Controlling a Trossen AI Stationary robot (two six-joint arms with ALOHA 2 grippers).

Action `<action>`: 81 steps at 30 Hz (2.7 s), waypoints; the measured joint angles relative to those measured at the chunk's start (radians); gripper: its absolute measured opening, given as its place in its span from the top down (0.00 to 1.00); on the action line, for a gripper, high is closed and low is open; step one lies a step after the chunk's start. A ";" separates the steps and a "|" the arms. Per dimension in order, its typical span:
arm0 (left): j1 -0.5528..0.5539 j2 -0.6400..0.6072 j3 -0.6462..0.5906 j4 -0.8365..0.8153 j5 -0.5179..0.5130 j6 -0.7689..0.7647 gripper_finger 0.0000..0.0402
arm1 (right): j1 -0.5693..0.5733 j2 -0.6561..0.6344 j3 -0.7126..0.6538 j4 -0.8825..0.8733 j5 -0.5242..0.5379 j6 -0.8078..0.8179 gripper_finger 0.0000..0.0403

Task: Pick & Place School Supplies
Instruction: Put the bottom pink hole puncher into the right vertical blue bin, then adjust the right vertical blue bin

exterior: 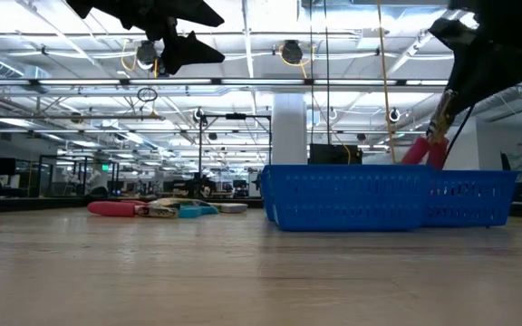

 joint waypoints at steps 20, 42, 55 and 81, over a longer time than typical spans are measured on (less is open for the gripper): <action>0.000 0.000 0.000 -0.017 0.000 0.001 0.22 | -0.002 -0.001 -0.150 0.169 0.030 -0.019 0.90; 0.000 0.000 0.000 -0.029 0.000 -0.001 0.22 | -0.001 -0.102 -0.096 0.298 -0.244 0.312 0.68; 0.000 0.000 0.000 -0.071 -0.009 -0.005 0.22 | -0.008 -0.312 -0.225 0.513 -0.443 0.368 0.74; -0.035 0.000 0.000 -0.104 -0.068 -0.028 0.22 | -0.040 -0.155 -0.346 0.572 -0.328 0.395 0.97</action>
